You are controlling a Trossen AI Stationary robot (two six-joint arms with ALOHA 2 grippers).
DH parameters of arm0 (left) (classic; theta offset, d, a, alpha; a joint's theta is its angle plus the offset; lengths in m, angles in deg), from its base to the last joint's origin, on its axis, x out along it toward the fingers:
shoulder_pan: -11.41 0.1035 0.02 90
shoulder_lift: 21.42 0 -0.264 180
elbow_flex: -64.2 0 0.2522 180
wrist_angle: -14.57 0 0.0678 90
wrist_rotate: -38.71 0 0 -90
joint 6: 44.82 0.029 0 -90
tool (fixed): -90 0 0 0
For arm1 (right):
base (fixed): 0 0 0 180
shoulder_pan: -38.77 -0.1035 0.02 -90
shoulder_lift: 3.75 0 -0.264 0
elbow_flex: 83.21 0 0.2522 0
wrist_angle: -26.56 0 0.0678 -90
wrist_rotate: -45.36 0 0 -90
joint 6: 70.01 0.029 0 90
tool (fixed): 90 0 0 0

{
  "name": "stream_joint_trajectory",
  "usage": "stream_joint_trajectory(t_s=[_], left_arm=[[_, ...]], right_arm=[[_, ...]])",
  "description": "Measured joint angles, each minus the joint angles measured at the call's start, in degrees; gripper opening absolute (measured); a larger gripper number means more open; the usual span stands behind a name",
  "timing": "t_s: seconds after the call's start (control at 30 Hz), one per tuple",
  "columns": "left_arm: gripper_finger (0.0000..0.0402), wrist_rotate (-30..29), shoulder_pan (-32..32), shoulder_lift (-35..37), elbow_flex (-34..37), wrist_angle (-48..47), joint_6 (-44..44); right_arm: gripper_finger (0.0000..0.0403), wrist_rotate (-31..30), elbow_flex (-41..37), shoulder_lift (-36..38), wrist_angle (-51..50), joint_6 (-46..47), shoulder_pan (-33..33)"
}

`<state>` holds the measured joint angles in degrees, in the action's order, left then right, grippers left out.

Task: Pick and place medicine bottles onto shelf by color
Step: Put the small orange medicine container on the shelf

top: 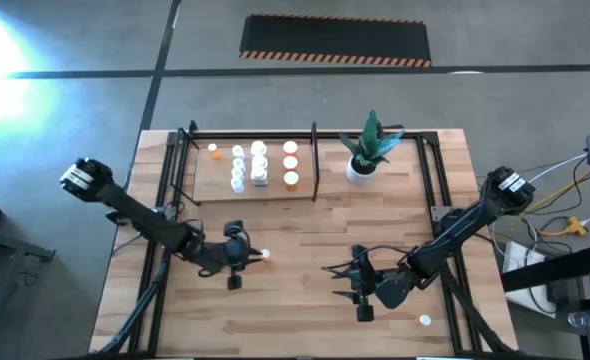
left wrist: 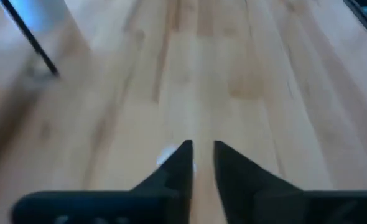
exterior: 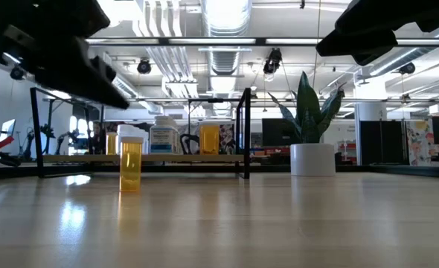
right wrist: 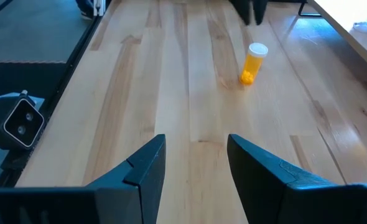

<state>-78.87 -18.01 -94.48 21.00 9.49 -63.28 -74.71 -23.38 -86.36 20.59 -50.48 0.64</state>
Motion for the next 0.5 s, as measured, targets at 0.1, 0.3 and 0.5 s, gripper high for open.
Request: stream_joint_trajectory(t_s=[0.1,0.3,0.5], left_arm=[[0.0094,4.67,-0.51,1.8,-0.03,-9.09,-6.93],[0.0184,2.62,-1.48,0.25,1.1,-13.34,-9.34],[0.0224,-3.03,-1.3,-2.5,1.19,-3.97,-2.6]], right_arm=[[0.0162,0.01,0.0,0.0,-0.22,0.0,0.0],[0.0162,0.0,0.0,0.0,-0.26,-0.09,0.0],[0.0162,0.0,0.0,0.0,-0.24,-0.07,0.0]])
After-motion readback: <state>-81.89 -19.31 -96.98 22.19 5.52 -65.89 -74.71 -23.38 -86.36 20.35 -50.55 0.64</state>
